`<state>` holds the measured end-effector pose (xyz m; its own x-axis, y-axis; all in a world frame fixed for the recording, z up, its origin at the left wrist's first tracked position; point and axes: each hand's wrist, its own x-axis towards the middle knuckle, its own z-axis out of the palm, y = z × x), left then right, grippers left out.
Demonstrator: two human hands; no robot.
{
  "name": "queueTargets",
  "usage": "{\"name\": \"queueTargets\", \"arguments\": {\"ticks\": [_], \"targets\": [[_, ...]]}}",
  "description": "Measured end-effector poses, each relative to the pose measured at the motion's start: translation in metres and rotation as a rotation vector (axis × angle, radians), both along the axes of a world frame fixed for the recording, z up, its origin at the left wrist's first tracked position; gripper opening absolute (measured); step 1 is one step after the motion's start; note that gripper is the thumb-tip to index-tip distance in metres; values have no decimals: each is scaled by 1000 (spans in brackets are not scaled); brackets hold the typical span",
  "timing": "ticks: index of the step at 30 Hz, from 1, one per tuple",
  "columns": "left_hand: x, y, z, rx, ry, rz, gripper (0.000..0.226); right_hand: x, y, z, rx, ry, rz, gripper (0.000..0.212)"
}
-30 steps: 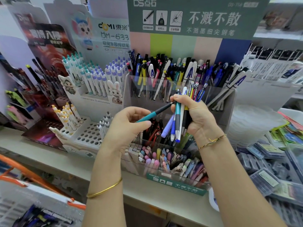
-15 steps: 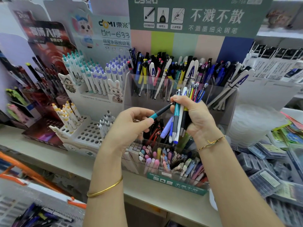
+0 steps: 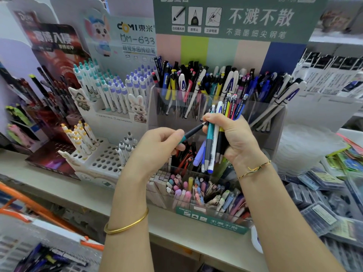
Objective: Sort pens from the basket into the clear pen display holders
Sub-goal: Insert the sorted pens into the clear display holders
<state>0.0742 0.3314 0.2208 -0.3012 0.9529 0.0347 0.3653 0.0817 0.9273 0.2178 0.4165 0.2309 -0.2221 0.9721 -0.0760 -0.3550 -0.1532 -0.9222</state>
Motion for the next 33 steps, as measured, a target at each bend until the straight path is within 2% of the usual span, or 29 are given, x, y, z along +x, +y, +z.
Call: {"name": "queueTargets", "arguments": {"ticks": [2, 9, 14, 17, 22, 28, 30, 33], "targets": [[-1, 0, -2, 15, 25, 10, 20, 0, 0, 0, 12, -18, 5, 40], [-7, 0, -3, 110, 46, 84, 13, 1, 0, -3, 17, -43, 2, 22], [-6, 0, -4, 102, 27, 84, 13, -1, -1, -5, 66, -75, -20, 44], [-4, 0, -4, 103, 27, 97, 12, -2, 1, -8, 81, -118, -75, 50], [-1, -1, -1, 110, 117, 119, 14, -4, -3, -10, 96, -142, -137, 39], [0, 0, 4, 97, 323, 110, 13, -6, -6, -11, 113, -160, -141, 39], [0, 0, 4, 82, 324, 97, 14, -5, -5, -12, 119, -171, -144, 39], [3, -1, 4, 77, 220, 64, 10, -3, -4, -11, 140, -156, -96, 39]]}}
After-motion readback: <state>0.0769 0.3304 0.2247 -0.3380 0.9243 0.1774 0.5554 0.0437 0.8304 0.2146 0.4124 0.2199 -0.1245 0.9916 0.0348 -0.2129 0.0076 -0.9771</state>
